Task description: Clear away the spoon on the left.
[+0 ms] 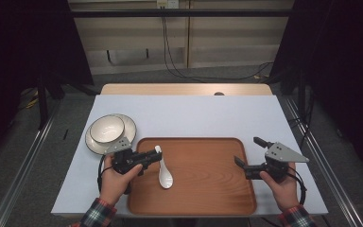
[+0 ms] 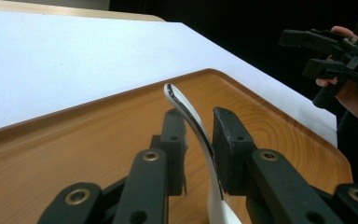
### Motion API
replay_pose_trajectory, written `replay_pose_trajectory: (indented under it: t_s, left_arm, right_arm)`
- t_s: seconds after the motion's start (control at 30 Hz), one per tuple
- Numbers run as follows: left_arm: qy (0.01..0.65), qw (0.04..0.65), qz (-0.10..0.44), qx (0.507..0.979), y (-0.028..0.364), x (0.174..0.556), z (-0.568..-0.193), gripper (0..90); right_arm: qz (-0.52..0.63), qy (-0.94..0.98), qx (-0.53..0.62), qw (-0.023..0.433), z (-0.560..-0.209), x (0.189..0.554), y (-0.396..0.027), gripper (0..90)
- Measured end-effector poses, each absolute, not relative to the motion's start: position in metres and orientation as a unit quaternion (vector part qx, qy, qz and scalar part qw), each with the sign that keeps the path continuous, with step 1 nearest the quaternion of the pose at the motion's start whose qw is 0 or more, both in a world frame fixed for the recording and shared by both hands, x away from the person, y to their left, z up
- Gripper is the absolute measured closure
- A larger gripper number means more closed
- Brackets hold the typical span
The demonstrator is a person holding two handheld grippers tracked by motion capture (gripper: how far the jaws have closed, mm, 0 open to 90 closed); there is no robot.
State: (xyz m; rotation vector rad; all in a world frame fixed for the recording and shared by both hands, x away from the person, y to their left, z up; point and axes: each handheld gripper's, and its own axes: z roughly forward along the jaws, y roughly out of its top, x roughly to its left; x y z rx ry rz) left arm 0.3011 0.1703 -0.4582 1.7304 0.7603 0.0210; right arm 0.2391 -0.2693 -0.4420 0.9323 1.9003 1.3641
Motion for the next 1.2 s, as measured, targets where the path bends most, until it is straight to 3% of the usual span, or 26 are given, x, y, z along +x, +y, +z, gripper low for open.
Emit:
replay_pose_trajectory:
  t_s: [1.2]
  left_arm:
    - [0.328, 0.561, 0.015, 0.76, 0.1636, 0.3011, -0.4678, 71.8]
  right_arm:
    - [0.514, 0.724, 0.348, 0.3, -0.4431, 0.2399, -0.269, 3.4]
